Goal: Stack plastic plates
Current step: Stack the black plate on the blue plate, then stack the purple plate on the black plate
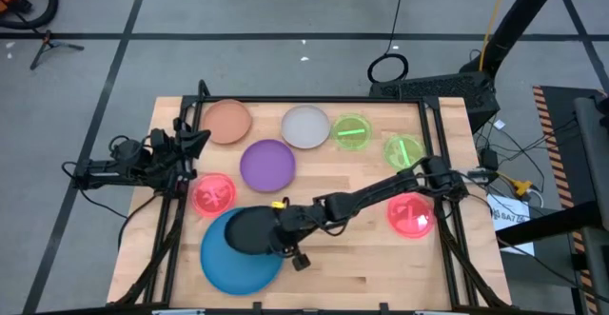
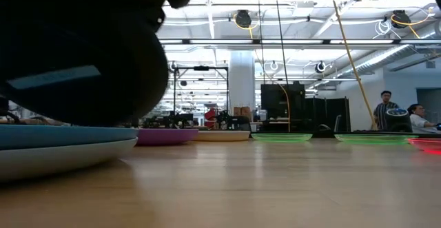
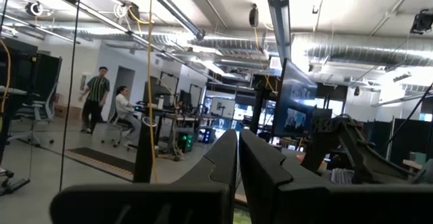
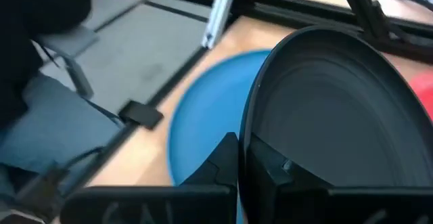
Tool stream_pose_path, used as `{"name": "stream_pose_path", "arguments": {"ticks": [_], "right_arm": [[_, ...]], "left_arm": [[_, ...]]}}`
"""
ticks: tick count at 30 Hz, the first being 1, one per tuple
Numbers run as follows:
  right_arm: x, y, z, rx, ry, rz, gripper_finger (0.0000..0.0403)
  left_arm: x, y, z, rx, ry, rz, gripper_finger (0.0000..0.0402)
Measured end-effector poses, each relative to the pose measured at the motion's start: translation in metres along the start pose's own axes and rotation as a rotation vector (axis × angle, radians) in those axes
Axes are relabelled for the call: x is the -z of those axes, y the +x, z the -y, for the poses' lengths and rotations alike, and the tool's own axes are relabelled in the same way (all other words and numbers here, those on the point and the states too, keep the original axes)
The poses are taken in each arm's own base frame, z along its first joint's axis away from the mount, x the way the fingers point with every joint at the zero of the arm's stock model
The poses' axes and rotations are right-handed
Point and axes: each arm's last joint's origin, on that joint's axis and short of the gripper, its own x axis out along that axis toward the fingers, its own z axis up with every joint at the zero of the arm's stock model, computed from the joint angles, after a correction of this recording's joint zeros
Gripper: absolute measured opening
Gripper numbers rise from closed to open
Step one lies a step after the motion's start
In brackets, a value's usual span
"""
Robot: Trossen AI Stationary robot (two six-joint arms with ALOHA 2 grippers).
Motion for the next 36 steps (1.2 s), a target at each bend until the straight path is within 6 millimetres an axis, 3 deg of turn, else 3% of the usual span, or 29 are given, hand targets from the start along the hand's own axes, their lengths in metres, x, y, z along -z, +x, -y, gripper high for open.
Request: {"name": "stream_pose_path", "arguments": {"ticks": [23,32,36], "right_arm": [[-0.007,0.005,0.001,-0.032,0.117,0.038,0.0077],[0.001,0.005,0.001,-0.003,0.139,-0.045,0.007],[0.0,-0.007,-0.001,0.055,0.151,-0.133,0.0062]], "left_arm": [[-0.001,0.0,0.0,0.003,-0.047,0.01,0.0024],[-0.001,0.0,0.0,0.003,-0.077,0.012,0.0024],[-0.001,0.0,0.0,0.003,-0.084,0.011,0.0024]]}}
